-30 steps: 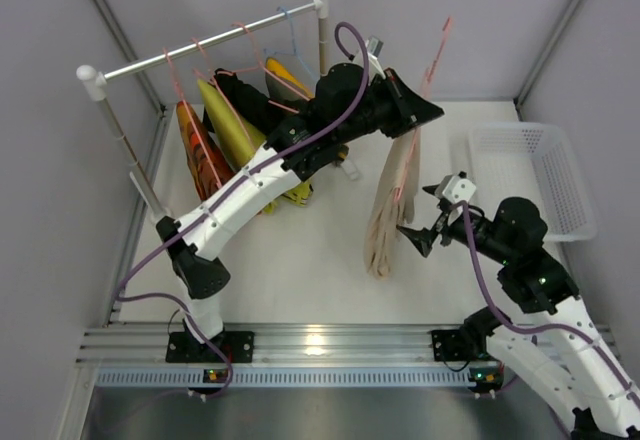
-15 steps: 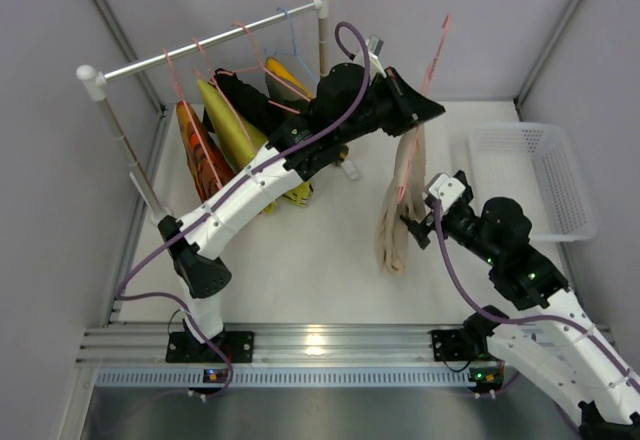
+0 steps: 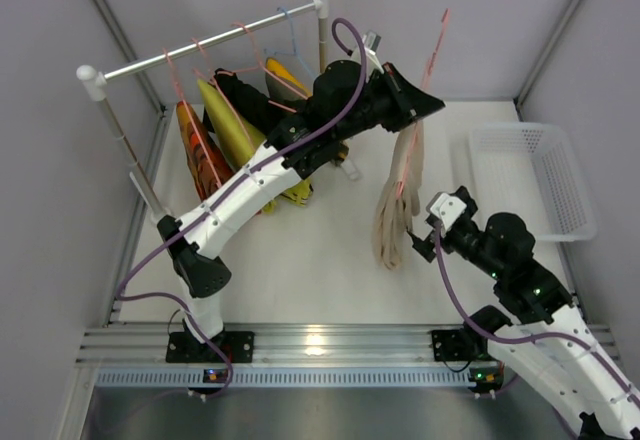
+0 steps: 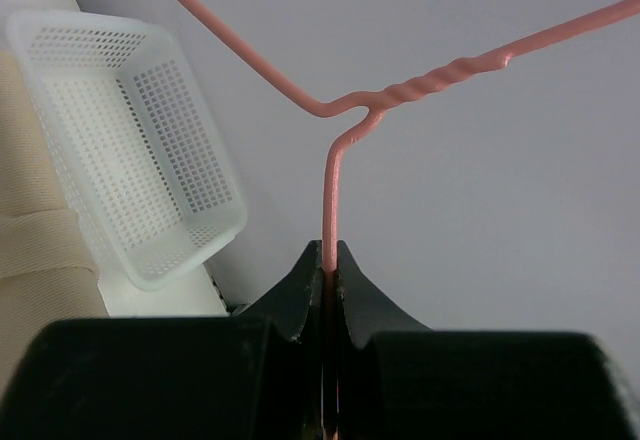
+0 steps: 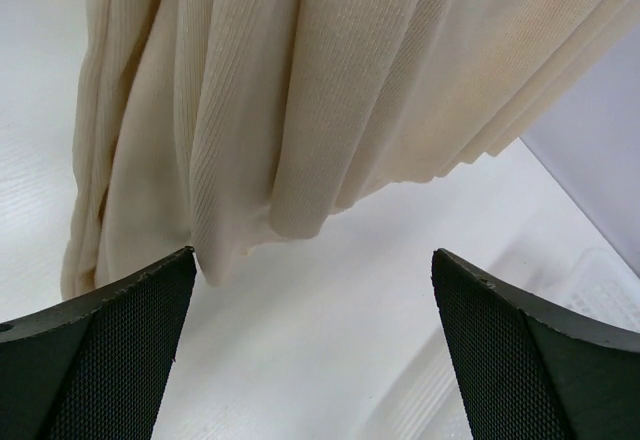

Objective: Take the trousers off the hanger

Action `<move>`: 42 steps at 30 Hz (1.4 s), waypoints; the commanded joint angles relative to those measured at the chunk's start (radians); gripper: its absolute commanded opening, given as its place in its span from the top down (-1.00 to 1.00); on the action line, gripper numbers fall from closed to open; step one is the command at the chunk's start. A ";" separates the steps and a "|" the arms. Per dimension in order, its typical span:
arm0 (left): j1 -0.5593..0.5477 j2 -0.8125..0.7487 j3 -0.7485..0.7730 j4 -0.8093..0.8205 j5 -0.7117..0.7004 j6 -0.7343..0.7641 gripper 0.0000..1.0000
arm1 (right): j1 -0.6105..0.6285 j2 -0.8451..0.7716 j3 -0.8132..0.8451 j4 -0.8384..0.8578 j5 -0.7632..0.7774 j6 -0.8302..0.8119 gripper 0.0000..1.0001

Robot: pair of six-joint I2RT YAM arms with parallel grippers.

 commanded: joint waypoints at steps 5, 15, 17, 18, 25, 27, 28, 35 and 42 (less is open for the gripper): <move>0.003 -0.040 0.058 0.140 0.012 -0.018 1.00 | 0.017 -0.047 -0.032 -0.045 0.037 -0.054 -0.99; 0.012 -0.037 0.060 0.149 0.001 -0.053 1.00 | 0.042 0.041 -0.083 0.145 0.049 -0.025 -0.99; 0.014 -0.037 0.060 0.144 0.004 -0.061 1.00 | 0.062 0.061 -0.098 0.196 0.089 -0.013 -0.99; 0.014 -0.037 0.058 0.144 0.002 -0.067 1.00 | 0.069 0.066 -0.101 0.252 0.113 -0.007 -0.99; 0.014 -0.036 0.046 0.141 0.015 -0.091 1.00 | 0.086 0.058 -0.119 0.401 0.156 0.038 -0.99; 0.015 -0.036 0.039 0.141 0.019 -0.101 1.00 | 0.092 0.055 -0.121 0.443 0.138 0.047 -0.99; 0.015 -0.036 0.035 0.141 0.022 -0.104 1.00 | 0.091 0.057 -0.121 0.467 0.130 0.054 -0.99; 0.018 -0.036 0.026 0.146 0.031 -0.121 1.00 | 0.094 0.112 -0.110 0.555 0.103 0.059 -0.99; 0.018 -0.046 0.003 0.149 0.045 -0.128 1.00 | 0.094 0.153 -0.092 0.622 0.179 0.039 -0.99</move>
